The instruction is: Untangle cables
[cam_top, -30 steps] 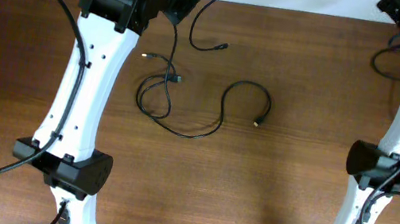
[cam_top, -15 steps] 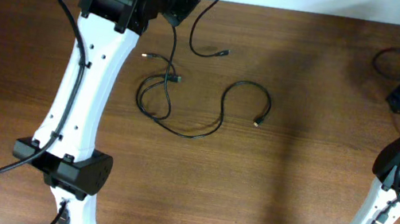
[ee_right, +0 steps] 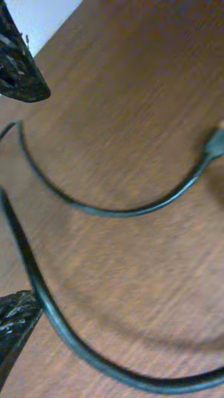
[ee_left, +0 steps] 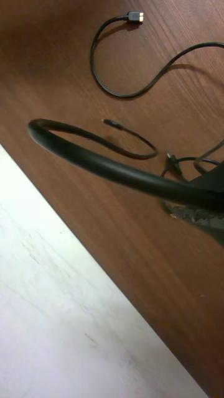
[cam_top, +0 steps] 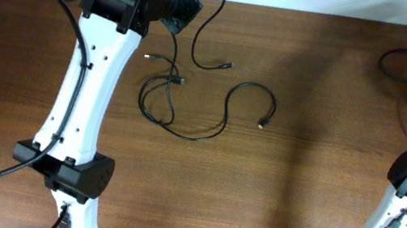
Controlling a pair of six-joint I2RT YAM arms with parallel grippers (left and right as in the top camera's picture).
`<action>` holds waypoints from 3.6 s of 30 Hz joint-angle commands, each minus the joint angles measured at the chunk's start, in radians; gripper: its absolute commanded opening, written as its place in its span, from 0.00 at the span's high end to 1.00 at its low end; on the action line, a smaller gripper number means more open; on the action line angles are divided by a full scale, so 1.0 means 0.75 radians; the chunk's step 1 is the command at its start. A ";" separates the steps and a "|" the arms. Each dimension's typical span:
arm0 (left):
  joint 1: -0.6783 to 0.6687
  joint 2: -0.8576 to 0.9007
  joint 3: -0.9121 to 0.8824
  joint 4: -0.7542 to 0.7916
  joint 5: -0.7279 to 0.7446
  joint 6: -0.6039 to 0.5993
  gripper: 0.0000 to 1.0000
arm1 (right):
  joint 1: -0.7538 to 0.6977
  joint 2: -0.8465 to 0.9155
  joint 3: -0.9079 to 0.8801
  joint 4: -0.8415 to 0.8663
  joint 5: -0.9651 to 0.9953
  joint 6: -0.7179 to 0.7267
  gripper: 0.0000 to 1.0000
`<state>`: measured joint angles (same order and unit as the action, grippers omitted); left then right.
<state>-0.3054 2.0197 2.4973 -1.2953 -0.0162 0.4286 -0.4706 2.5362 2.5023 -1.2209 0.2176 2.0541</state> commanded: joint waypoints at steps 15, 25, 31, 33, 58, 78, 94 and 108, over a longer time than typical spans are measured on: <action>0.006 -0.013 0.011 0.001 0.063 -0.012 1.00 | -0.020 0.268 -0.031 0.190 0.094 -0.362 0.25; 0.006 -0.013 0.011 0.012 0.062 -0.012 1.00 | 0.016 0.282 -0.092 1.126 -0.238 -1.695 0.96; 0.006 -0.013 0.011 0.013 0.062 -0.012 1.00 | 0.005 0.285 -0.092 1.294 -0.240 -1.894 0.96; 0.006 -0.013 0.011 0.014 0.073 -0.012 1.00 | 0.006 0.285 -0.092 1.297 -0.248 -1.950 0.01; 0.010 -0.015 0.011 0.115 0.106 -0.013 1.00 | 0.397 0.134 0.855 0.362 -1.624 -3.053 0.01; 0.098 -0.052 0.009 0.246 0.112 -0.068 1.00 | 0.864 -1.463 -1.452 1.162 -1.204 -2.996 0.01; -0.050 0.011 0.157 1.895 1.179 -0.934 1.00 | 0.717 -1.456 -0.621 0.276 -0.319 -2.866 0.01; 0.614 -0.073 0.313 0.859 1.098 -0.474 1.00 | 0.679 -1.456 -0.621 0.276 -0.430 -2.866 0.01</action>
<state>0.1402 1.9953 2.7235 -0.6369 0.8455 -0.0380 0.0444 1.4448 2.0300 -1.0168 -0.0914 -0.1047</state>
